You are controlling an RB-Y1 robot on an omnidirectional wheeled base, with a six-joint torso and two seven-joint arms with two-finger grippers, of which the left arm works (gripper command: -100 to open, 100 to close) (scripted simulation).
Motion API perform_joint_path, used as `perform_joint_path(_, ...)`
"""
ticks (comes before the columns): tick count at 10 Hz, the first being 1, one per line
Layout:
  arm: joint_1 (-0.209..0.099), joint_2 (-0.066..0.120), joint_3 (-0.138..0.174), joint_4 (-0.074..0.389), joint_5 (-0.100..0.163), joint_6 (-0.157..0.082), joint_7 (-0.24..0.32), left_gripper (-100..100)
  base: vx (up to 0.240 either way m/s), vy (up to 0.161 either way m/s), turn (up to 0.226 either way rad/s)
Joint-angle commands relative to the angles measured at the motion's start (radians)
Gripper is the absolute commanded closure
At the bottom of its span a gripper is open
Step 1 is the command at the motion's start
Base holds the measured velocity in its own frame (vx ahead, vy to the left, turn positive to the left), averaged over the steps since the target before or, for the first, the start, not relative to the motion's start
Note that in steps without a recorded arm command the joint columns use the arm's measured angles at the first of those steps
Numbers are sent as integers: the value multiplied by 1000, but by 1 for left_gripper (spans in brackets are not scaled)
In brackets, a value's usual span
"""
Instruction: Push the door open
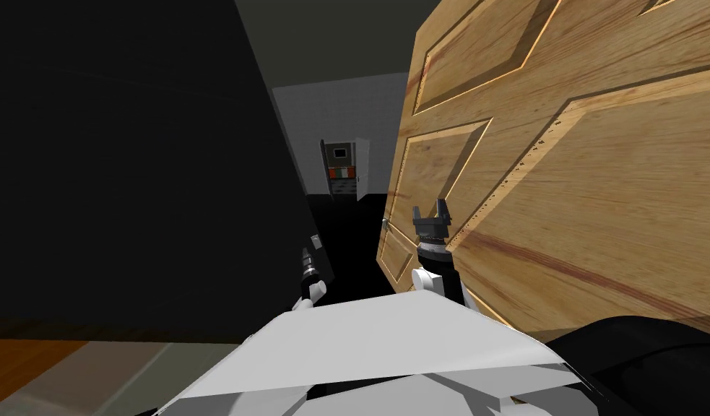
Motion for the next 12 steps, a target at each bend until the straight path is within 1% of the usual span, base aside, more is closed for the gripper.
perform_joint_path(1,-23,-11,-13,34,23,-14,-8,-100,-83,-84,42)
perform_joint_path(2,-38,-30,-24,53,44,-22,-17,-100,-84,-99,42)
perform_joint_path(3,-48,-48,-31,66,58,-27,-23,-100,-68,-148,26)
perform_joint_path(4,-48,-48,-31,66,58,-27,-23,-100,-27,-122,9)
perform_joint_path(5,-54,-43,-31,87,55,-44,-12,-100,-6,-46,3)
perform_joint_path(6,-61,-13,-32,99,61,-51,-15,-100,42,87,19)
perform_joint_path(7,-63,-6,-33,104,63,-55,-15,-100,105,167,-2)
perform_joint_path(8,-63,-6,-33,104,63,-55,-15,-100,75,119,-9)
perform_joint_path(9,-68,5,-34,114,67,-62,-16,-100,92,66,-16)
perform_joint_path(10,-77,14,-35,131,74,-75,-17,-100,177,75,-41)
perform_joint_path(11,-83,13,-36,143,79,-83,-17,-100,218,74,-44)
perform_joint_path(12,-89,6,-37,155,84,-92,-18,-100,203,65,-43)
